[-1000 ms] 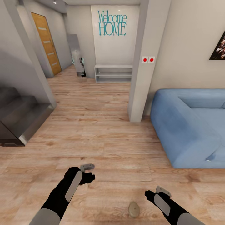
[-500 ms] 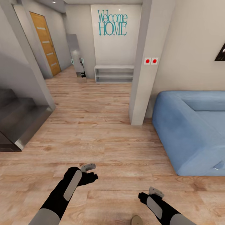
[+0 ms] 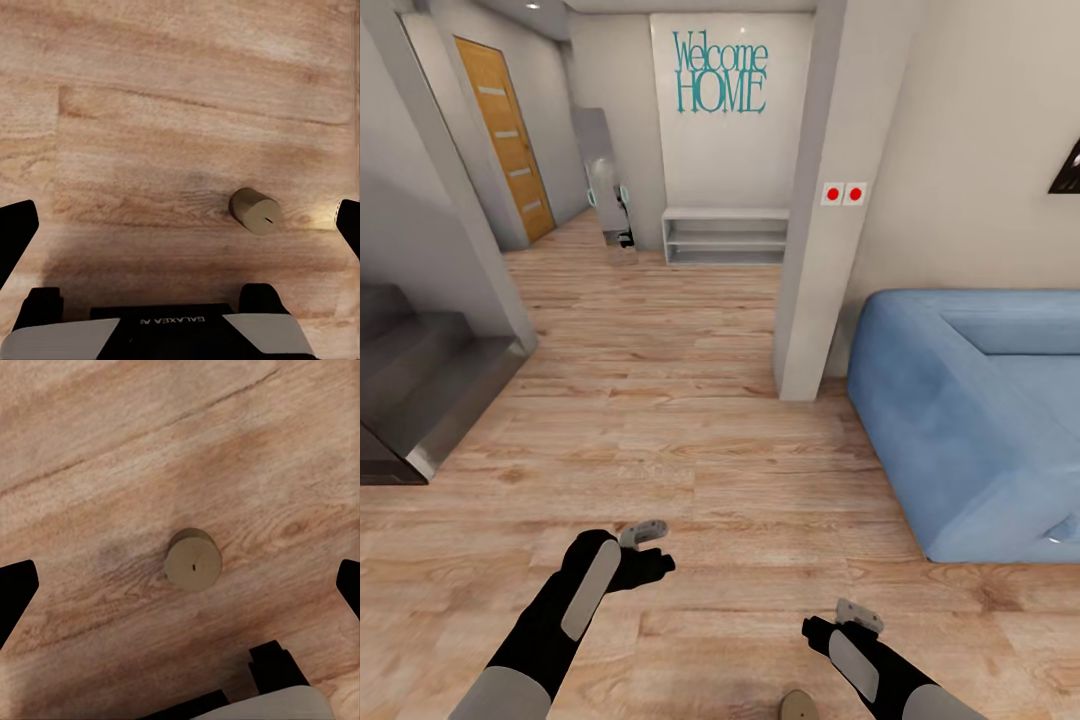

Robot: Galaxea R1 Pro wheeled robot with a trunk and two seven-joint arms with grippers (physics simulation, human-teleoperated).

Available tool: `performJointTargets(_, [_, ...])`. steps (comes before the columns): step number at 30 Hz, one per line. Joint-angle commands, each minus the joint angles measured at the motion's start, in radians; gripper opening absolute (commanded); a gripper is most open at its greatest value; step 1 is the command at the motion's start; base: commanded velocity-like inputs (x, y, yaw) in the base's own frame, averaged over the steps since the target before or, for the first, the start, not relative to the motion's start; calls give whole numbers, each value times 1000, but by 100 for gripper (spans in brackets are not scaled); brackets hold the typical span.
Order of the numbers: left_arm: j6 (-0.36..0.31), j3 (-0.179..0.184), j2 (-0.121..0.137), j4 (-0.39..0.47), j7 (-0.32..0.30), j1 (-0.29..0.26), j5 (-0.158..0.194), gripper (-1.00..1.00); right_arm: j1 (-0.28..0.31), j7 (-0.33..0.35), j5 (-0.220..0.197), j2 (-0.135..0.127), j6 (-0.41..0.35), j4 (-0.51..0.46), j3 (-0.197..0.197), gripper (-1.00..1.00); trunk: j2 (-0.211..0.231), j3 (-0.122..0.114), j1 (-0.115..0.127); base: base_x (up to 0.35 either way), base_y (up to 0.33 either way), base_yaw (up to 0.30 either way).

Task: Place each of the two pumpkins and all three candles from the living room inside a cabinet in the living room (use any cabinet), then make sure every cabinet is closed, and position the cauldron so it is next to a table in the living room.

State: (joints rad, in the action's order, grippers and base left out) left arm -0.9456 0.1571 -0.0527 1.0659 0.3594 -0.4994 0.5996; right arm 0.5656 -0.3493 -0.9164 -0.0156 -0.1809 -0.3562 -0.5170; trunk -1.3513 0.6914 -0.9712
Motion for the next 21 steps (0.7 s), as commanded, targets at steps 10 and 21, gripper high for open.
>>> performJointTargets(10, [-38,2,41,17,9,2,183,100,2,5,-2,-3,-7,-9,-9,100,-71,32,-38,0,0,0])
performJointTargets(21, [-50,13,103,40,1,14,329,100,1,19,9,-5,8,-11,-12,100,-134,60,-73,0,0,0])
